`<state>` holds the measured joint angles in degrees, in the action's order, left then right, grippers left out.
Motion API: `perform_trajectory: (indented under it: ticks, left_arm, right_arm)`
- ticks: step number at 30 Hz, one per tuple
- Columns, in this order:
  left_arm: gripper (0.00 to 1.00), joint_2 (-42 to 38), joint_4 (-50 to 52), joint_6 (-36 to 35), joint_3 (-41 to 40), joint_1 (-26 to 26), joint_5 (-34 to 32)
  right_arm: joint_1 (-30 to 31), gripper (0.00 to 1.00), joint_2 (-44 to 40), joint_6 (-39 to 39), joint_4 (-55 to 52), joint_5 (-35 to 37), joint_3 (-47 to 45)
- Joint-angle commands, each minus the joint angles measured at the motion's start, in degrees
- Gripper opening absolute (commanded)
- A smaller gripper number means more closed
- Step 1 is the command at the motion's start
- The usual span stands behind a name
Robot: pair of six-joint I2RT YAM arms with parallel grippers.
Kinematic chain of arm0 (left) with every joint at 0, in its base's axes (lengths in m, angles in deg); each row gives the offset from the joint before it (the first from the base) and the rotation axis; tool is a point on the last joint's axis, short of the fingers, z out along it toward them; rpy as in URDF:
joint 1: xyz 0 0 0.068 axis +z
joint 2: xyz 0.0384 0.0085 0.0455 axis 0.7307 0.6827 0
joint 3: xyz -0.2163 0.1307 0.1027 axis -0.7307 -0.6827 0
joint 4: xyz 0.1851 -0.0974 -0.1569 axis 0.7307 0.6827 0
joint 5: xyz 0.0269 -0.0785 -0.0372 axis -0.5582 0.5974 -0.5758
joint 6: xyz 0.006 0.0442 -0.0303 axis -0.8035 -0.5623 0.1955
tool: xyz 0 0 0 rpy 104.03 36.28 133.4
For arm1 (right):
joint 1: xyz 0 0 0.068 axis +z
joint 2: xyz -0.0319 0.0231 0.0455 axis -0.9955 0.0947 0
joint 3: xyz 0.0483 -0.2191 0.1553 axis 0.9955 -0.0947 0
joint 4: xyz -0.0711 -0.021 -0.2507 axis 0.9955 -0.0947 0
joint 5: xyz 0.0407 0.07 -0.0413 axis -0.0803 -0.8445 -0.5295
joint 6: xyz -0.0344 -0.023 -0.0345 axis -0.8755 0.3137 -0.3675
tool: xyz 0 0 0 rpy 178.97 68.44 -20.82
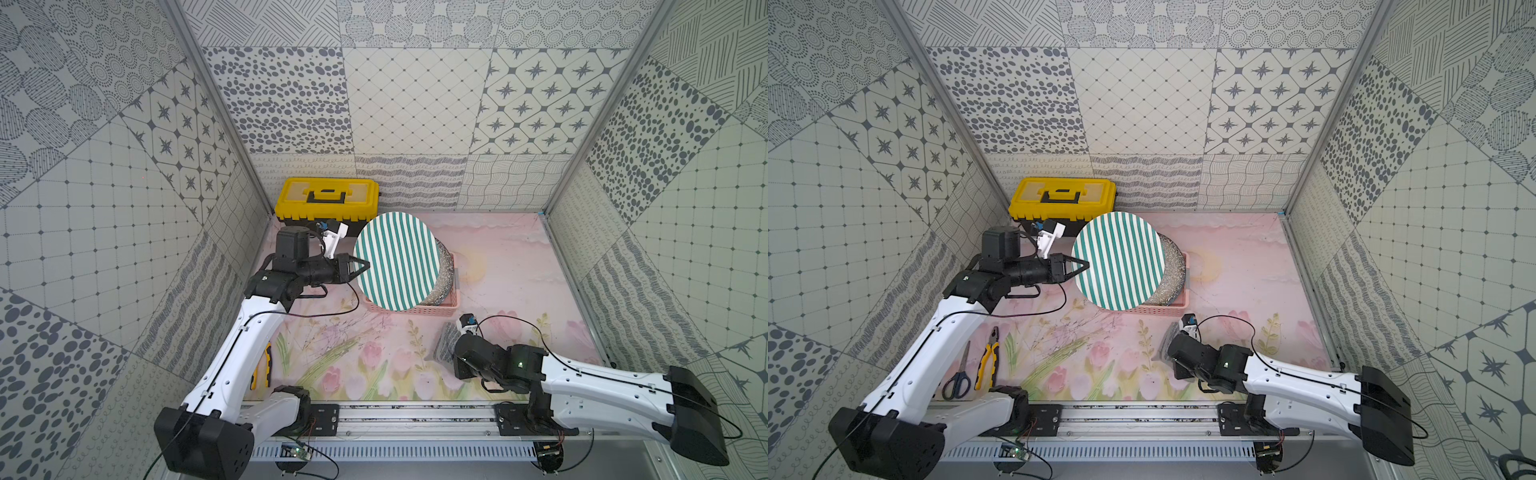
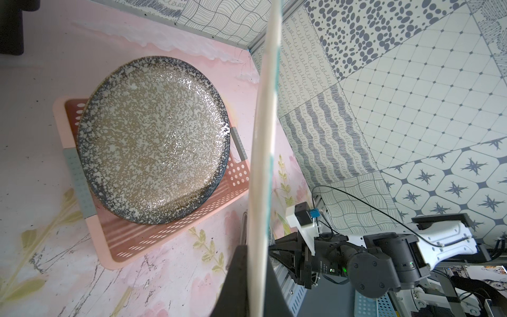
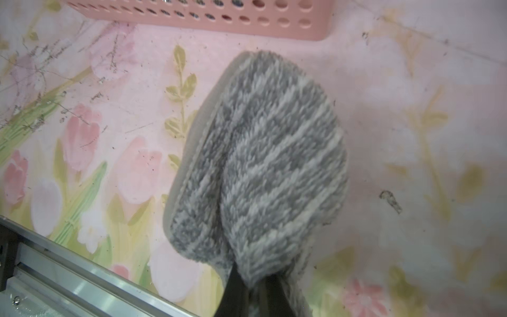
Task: Wipe the wet plate dry
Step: Place the towel at the center of the board.
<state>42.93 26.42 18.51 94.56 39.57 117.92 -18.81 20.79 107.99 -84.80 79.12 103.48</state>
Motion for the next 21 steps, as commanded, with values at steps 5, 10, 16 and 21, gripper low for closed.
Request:
perform_trajectory:
  ticks: [5, 10, 16, 21]
  left_arm:
    - [0.0, -1.0, -3.0, -1.4, 0.1, 0.3, 3.2]
    - [0.0, -0.7, -3.0, -1.8, 0.1, 0.3, 5.2]
    - [0.0, -0.4, -3.1, -3.9, 0.1, 0.3, 10.4]
    - [0.0, -0.4, -3.1, -4.0, 0.2, 0.3, 11.5]
  right_arm:
    - [-0.4, 0.63, -1.2, -0.1, 2.9, -3.1, 0.7]
    - [-7.9, 0.71, -9.3, -4.9, 0.7, -9.3, 1.2]
    - [-23.4, 0.7, -13.2, -14.1, 0.7, -26.7, 8.0]
    - [-27.2, 0.71, -9.8, -19.4, -0.3, -33.1, 15.5]
